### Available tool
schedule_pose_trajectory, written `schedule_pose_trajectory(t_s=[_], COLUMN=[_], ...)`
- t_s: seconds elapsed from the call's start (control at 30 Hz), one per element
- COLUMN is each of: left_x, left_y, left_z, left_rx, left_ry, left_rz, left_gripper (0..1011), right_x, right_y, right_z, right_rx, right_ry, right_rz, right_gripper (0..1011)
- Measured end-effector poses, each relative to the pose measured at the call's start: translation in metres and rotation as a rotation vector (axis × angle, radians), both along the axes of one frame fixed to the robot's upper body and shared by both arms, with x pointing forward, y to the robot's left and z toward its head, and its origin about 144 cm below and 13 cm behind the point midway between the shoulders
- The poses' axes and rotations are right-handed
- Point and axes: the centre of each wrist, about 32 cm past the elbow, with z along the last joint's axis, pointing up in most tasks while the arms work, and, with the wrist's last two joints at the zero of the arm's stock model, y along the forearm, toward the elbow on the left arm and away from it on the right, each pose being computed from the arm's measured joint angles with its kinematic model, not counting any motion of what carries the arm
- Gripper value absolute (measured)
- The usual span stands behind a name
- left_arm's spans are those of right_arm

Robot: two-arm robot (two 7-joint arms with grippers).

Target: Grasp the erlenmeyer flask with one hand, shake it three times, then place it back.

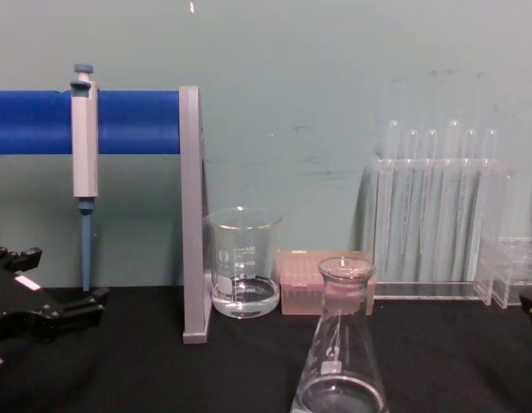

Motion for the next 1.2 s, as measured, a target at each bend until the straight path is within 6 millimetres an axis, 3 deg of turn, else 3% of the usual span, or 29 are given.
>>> schedule_pose_trajectory(t_s=[0.4,0.8,1.2], left_x=[0.0,0.0,0.0], left_y=[0.0,0.0,0.0], left_z=[0.0,0.0,0.0], left_rx=[0.0,0.0,0.0], left_ry=[0.0,0.0,0.0], left_rz=[0.0,0.0,0.0], left_gripper=[1001,1001,1001], right_x=[-0.002,-0.009,-0.016], right_y=[-0.003,-0.006,-0.005], right_z=[0.006,0.022,0.025], right_rx=[0.042,0.192,0.29], right_ry=[0.011,0.077,0.141], right_rz=[0.032,0.118,0.224], right_gripper=[1000,1000,1000])
